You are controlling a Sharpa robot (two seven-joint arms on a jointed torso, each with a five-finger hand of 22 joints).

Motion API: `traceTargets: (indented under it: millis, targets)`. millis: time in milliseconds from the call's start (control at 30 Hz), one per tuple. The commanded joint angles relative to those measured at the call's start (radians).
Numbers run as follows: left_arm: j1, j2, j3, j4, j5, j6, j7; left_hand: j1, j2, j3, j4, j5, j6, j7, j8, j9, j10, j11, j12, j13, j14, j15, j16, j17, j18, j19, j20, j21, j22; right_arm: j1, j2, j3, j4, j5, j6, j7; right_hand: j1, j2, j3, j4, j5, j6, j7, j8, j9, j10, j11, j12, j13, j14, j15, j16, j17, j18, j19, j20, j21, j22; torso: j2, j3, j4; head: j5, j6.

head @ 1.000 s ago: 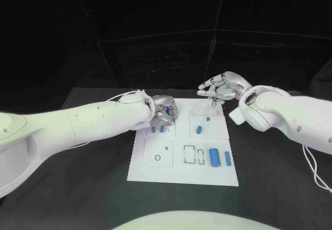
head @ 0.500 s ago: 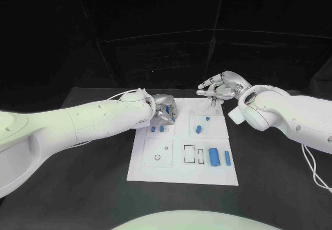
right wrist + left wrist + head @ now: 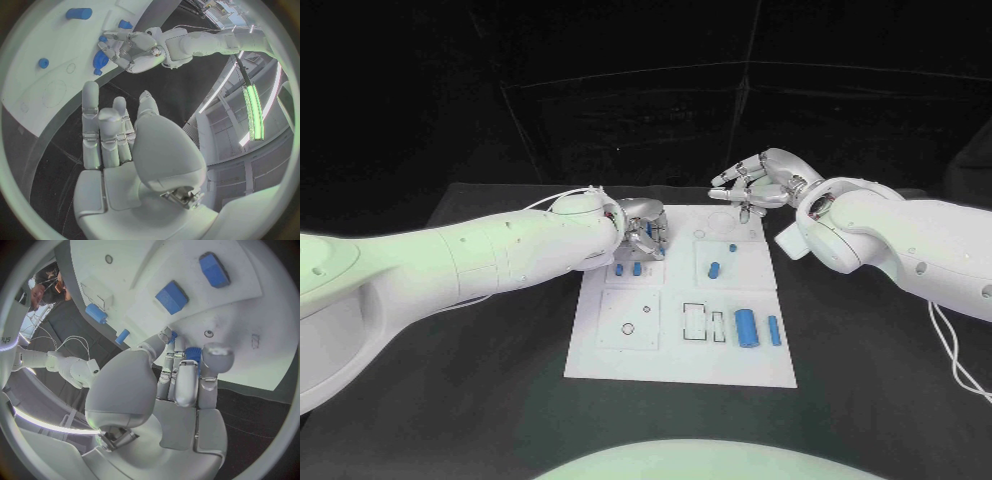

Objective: Assemble the parts on the task board

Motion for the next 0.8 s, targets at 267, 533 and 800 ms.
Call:
traceTargets:
  millis: [267, 533, 800]
  targets:
    - [-0.004, -0.040, 0.003, 0.036, 0.029, -0.089, 0.039, -0.003, 0.004, 0.013, -0.001, -0.001, 0.013, 0.006, -0.012, -0.005, 0.015, 0.001, -0.015, -0.009, 0.025, -0.004, 0.004, -0.003, -0.011, 0.011, -0.006, 0.024, 0.027, 0.002, 0.000, 0.001, 0.000, 0.001, 0.005, 0.011, 0.002, 0.006, -0.004, -0.002, 0.005, -0.006, 0.002, 0.006, -0.001, -0.009, -0.001, 0.006, -0.001, 0.001, 0.005, -0.003, 0.001, 0.013, 0.009, 0.000, -0.006, -0.001, 0.000, -0.0007, 0.0012, -0.001, 0.005]
    - [-0.002, -0.083, 0.019, 0.078, 0.062, -0.098, 0.047, -0.006, -0.001, 0.019, -0.004, -0.002, 0.012, 0.009, -0.020, -0.009, 0.018, 0.003, -0.025, -0.015, 0.026, -0.003, 0.005, -0.005, -0.012, 0.013, -0.005, 0.029, 0.034, 0.002, 0.000, 0.001, -0.002, 0.001, 0.007, 0.012, 0.002, 0.007, -0.004, -0.001, 0.006, -0.006, 0.001, 0.006, -0.001, -0.009, -0.001, 0.006, -0.001, 0.001, 0.005, -0.002, 0.002, 0.013, 0.009, 0.000, -0.007, -0.001, -0.001, -0.0010, 0.0027, 0.000, 0.005]
    - [0.004, -0.151, 0.024, 0.126, 0.082, -0.069, 0.037, -0.005, -0.004, 0.023, -0.007, -0.002, 0.012, 0.010, -0.024, -0.010, 0.019, 0.004, -0.030, -0.019, 0.026, -0.002, 0.005, -0.007, -0.013, 0.014, -0.005, 0.033, 0.040, 0.002, -0.002, 0.001, -0.003, 0.001, 0.008, 0.011, 0.002, 0.007, -0.004, -0.001, 0.006, -0.006, 0.001, 0.006, -0.001, -0.009, -0.001, 0.006, -0.001, 0.001, 0.005, -0.002, 0.002, 0.013, 0.009, 0.000, -0.007, -0.001, -0.001, -0.0001, 0.0027, 0.004, 0.006]
